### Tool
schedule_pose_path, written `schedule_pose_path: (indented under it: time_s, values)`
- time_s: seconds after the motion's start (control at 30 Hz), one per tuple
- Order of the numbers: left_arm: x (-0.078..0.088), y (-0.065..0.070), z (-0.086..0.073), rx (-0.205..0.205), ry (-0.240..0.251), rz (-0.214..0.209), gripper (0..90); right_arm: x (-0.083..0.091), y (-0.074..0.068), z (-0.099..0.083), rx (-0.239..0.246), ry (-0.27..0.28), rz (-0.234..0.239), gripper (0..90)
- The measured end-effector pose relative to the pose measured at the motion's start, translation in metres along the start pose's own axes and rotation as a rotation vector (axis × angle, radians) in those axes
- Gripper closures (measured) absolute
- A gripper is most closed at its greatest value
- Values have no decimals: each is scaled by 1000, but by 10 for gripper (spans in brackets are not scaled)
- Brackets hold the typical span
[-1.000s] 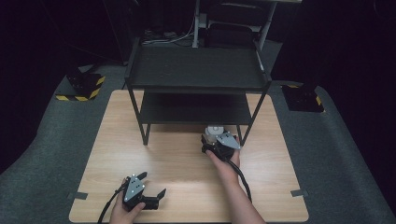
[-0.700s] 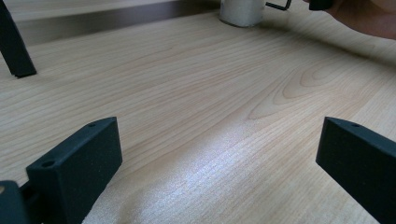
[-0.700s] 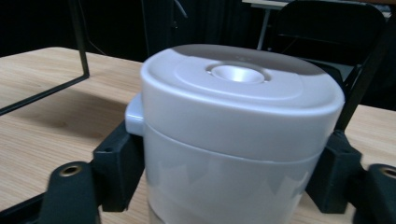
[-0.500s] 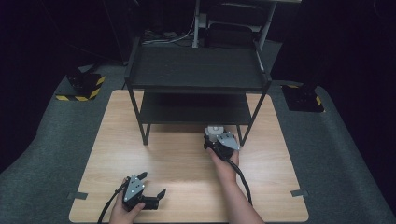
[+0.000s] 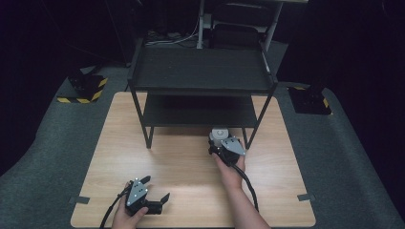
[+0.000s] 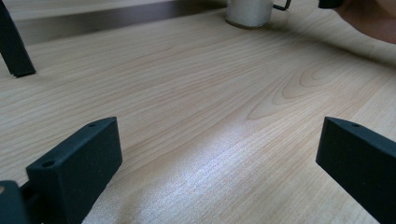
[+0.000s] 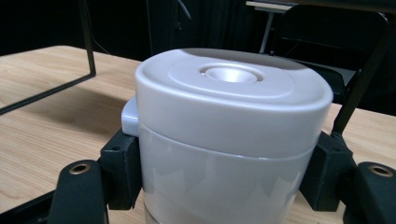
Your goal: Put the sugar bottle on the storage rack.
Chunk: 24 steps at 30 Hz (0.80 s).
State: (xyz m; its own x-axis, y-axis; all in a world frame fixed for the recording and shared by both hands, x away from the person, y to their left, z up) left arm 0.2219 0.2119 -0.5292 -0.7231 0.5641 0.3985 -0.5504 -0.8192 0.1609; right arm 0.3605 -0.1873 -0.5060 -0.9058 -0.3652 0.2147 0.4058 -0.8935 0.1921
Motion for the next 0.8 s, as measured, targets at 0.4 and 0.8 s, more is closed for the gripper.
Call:
schedule_pose_path:
  time_s: [0.4, 0.8]
  values:
    - [0, 0, 0, 1, -3, 4, 6, 41, 0, 6, 2, 33, 36, 295]
    - [0, 1, 0, 1, -1, 7, 6, 73, 4, 43, -17, 83, 64, 295]
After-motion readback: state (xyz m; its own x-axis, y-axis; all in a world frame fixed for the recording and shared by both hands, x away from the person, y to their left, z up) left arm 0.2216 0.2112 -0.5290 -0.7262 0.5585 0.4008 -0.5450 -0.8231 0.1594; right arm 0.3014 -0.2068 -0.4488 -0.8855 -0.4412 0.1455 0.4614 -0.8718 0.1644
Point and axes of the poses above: each handheld gripper's, and its own axes: x roughly backward along the jaws, z roughly out of its top, y roughly to its right, the point moved 5 cm from there along -x, roughly forward along the jaws, and after that the axes turned 6 degrees about x, right-handed, at the moved point
